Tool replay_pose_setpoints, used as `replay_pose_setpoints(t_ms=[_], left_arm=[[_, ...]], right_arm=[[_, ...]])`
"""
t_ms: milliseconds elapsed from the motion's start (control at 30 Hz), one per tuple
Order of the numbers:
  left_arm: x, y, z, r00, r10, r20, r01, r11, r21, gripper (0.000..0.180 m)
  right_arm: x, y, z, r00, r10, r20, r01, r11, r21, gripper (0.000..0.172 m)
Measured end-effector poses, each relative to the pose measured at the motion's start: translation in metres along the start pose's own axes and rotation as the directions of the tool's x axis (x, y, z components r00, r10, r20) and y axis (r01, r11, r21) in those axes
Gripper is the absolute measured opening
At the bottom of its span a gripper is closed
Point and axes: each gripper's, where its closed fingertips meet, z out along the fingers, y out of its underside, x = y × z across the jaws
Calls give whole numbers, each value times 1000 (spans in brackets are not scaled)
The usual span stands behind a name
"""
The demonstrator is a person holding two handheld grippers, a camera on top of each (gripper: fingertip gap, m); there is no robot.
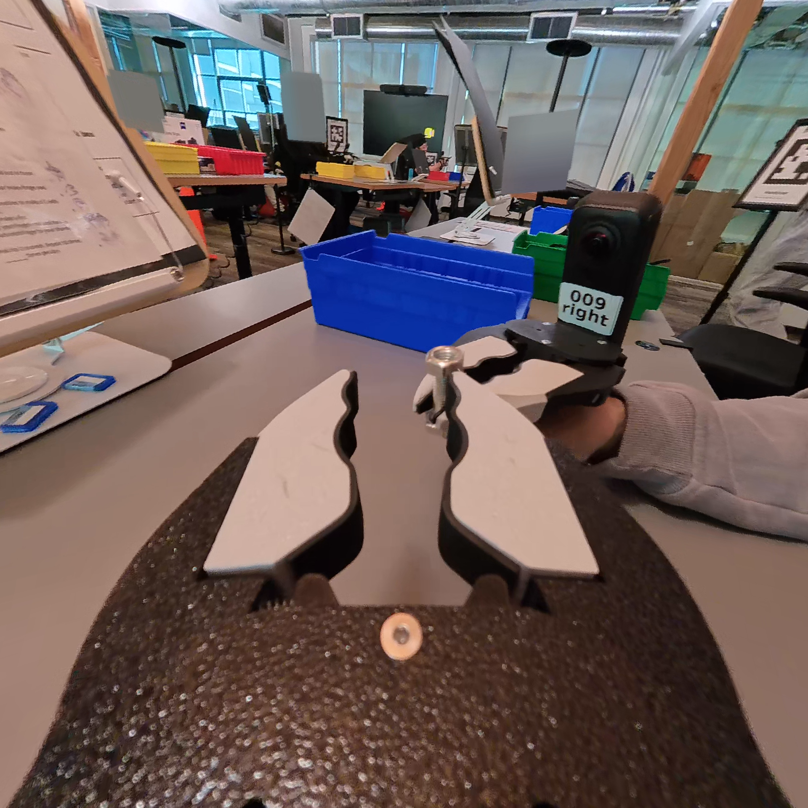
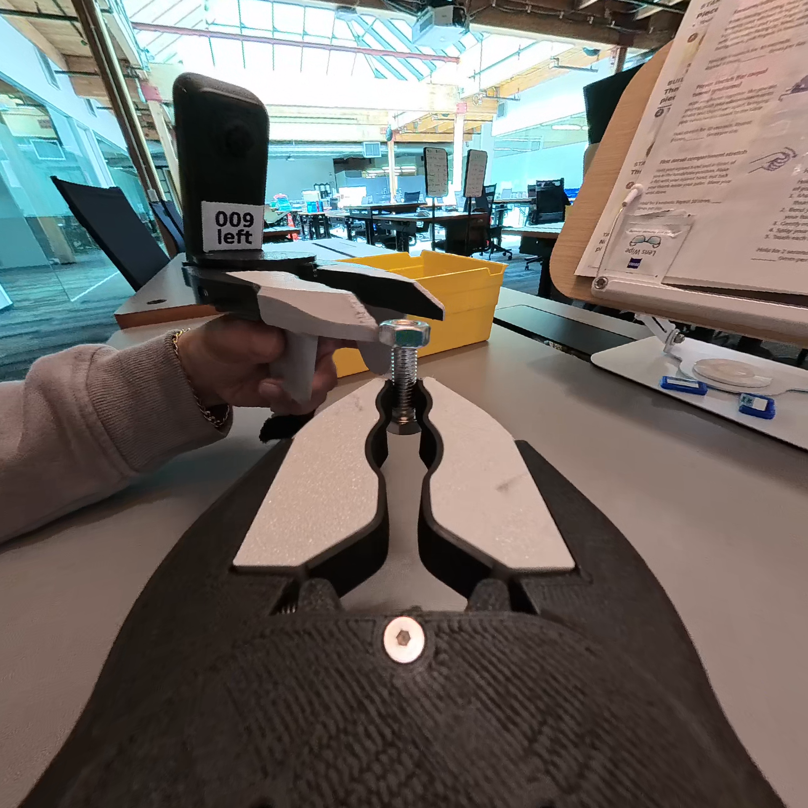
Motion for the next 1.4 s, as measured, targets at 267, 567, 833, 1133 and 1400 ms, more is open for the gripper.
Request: replay_pose_setpoints(t_ms=[267,567,833,1133,1400], left_arm=[[15,-8,8,998,-11,-54,13,999,49,40],[-2,-5,1,1000,-28,8,27,998,50,40],[7,-7,11,1000,-29,-8,29,997,71,45],[-1,-10,4,999,-43,21,41,995,86,44],[5,-4,13,1000,-19,20,18,998,58,47]], right_arm=[[-3,-1,2,1000,-3,5,3,1000,8,9],[2,-3,-2,1000,11,-7,-10,1000,17,9],[-3,-2,1,1000,3,4,-3,1000,12,9],[5,-4,-3,1000,8,-22,-8,1000,22,9],[-3,-3,2,1000,-6,1,6,1000,9,9]])
